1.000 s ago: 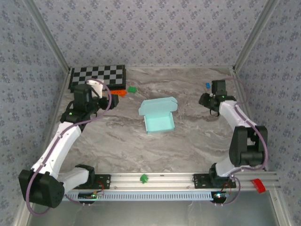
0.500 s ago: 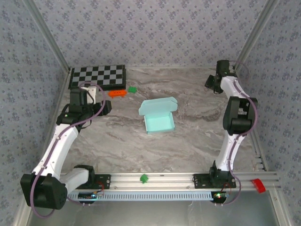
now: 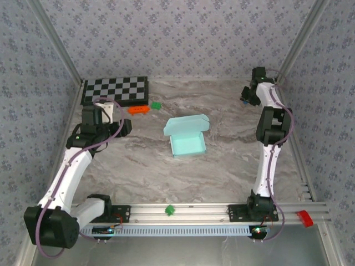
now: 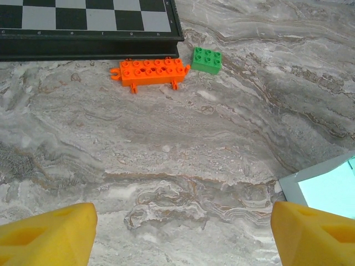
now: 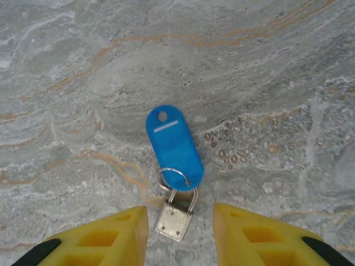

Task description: Fold the paper box

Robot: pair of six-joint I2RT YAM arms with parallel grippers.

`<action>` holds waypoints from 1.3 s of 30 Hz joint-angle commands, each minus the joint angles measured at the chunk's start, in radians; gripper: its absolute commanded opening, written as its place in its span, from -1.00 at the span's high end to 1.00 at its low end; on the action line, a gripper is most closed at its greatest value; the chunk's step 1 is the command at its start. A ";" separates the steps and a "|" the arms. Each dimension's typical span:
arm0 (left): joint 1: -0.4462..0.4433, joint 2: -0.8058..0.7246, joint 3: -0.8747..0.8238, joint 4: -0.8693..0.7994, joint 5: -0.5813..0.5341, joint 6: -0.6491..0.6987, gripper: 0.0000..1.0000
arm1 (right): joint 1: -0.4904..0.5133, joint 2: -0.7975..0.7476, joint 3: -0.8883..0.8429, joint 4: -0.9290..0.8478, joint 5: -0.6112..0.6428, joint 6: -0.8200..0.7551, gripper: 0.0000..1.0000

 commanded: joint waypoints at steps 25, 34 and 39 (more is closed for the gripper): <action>0.008 -0.030 -0.003 0.008 0.028 0.024 -0.64 | -0.001 0.241 0.310 -0.238 -0.051 -0.031 0.19; 0.008 -0.031 -0.004 0.007 0.032 0.023 -0.64 | 0.012 0.236 0.319 -0.267 -0.033 -0.059 0.47; 0.008 -0.032 -0.003 0.007 0.036 0.021 -0.64 | 0.026 0.187 0.258 -0.264 0.004 -0.095 0.55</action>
